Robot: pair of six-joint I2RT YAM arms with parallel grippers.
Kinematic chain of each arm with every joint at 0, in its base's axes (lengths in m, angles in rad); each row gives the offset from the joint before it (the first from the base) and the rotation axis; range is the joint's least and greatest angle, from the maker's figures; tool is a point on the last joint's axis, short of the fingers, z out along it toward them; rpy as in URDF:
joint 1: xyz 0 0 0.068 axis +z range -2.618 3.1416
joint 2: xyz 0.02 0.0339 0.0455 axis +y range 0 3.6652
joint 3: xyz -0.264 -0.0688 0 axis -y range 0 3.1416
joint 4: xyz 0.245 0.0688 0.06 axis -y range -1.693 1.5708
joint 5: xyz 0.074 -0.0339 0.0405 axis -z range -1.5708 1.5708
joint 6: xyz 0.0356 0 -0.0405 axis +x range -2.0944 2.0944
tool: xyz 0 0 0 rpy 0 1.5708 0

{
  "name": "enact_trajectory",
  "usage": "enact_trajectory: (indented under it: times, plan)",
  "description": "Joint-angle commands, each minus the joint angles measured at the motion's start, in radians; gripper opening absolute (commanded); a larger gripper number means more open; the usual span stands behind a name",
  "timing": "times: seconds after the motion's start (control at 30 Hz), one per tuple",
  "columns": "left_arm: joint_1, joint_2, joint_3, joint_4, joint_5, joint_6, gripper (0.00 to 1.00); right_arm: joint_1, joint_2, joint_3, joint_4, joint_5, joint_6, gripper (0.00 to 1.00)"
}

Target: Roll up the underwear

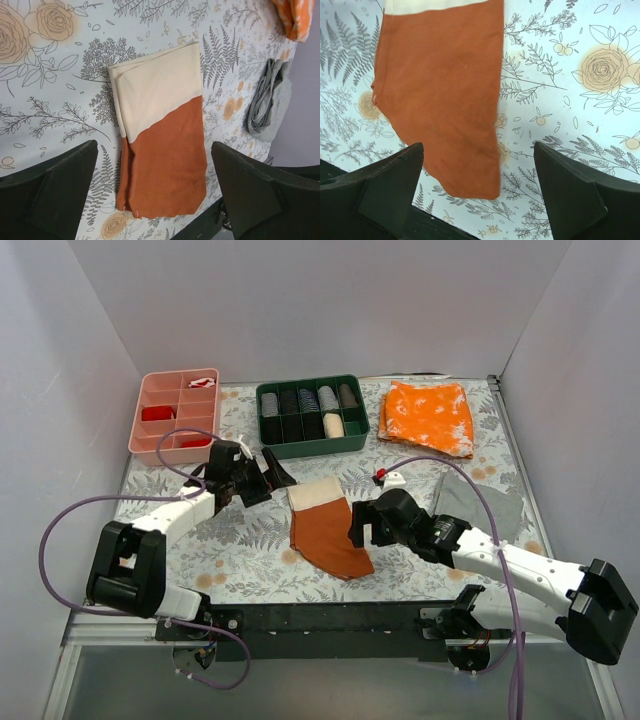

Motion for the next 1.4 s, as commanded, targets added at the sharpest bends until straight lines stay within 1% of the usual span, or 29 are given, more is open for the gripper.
enact_trajectory:
  times: [0.0, 0.03, 0.1, 0.17, 0.2, 0.23, 0.3, 0.37, 0.47, 0.7, 0.83, 1.0, 1.2, 1.37]
  plan:
    - [0.006, -0.102, -0.02, 0.025, -0.082, 0.028, 0.98, -0.007, -0.001, 0.0, 0.03, 0.063, 0.079, 0.99]
    - [0.006, -0.105, -0.009, 0.006, -0.093, 0.032, 0.98, -0.011, 0.013, 0.017, -0.007, 0.049, 0.115, 0.99]
    - [0.006, -0.09, 0.018, -0.041, -0.061, 0.074, 0.98, -0.011, 0.047, 0.027, -0.018, 0.043, 0.111, 0.99]
    - [0.006, -0.059, 0.04, -0.052, -0.029, 0.084, 0.98, -0.013, 0.058, 0.013, 0.028, -0.009, 0.084, 0.99]
    - [0.006, -0.053, 0.041, -0.049, -0.008, 0.075, 0.98, -0.011, 0.07, 0.007, 0.078, -0.023, 0.073, 0.99]
    - [0.006, -0.049, 0.041, -0.046, -0.003, 0.065, 0.98, -0.011, 0.081, 0.014, 0.086, -0.047, 0.062, 0.99]
    - [0.006, -0.049, 0.044, -0.058, -0.021, 0.032, 0.98, -0.011, 0.125, 0.043, 0.048, -0.046, 0.039, 0.99]
    - [0.006, -0.061, 0.048, -0.069, -0.013, 0.03, 0.98, -0.011, 0.151, 0.079, 0.04, -0.073, -0.019, 0.98]
    - [0.006, -0.075, 0.04, -0.072, -0.009, 0.038, 0.98, -0.011, 0.179, 0.082, 0.039, -0.086, -0.068, 0.98]
    - [0.006, -0.124, 0.02, -0.087, -0.024, 0.038, 0.98, -0.011, 0.158, 0.037, 0.096, -0.143, -0.097, 0.99]
    - [0.006, -0.153, -0.009, -0.063, -0.021, 0.035, 0.98, -0.011, 0.138, 0.001, 0.128, -0.159, -0.085, 0.99]
    - [0.006, -0.127, -0.015, -0.063, -0.023, 0.021, 0.98, -0.011, 0.089, -0.047, 0.166, -0.172, -0.071, 0.99]
    - [0.006, -0.119, -0.046, -0.045, -0.064, 0.015, 0.98, -0.011, 0.082, -0.044, 0.145, -0.179, -0.088, 0.99]
    - [0.006, -0.092, -0.06, -0.048, -0.069, 0.012, 0.98, -0.011, 0.096, -0.012, 0.117, -0.172, -0.093, 0.98]
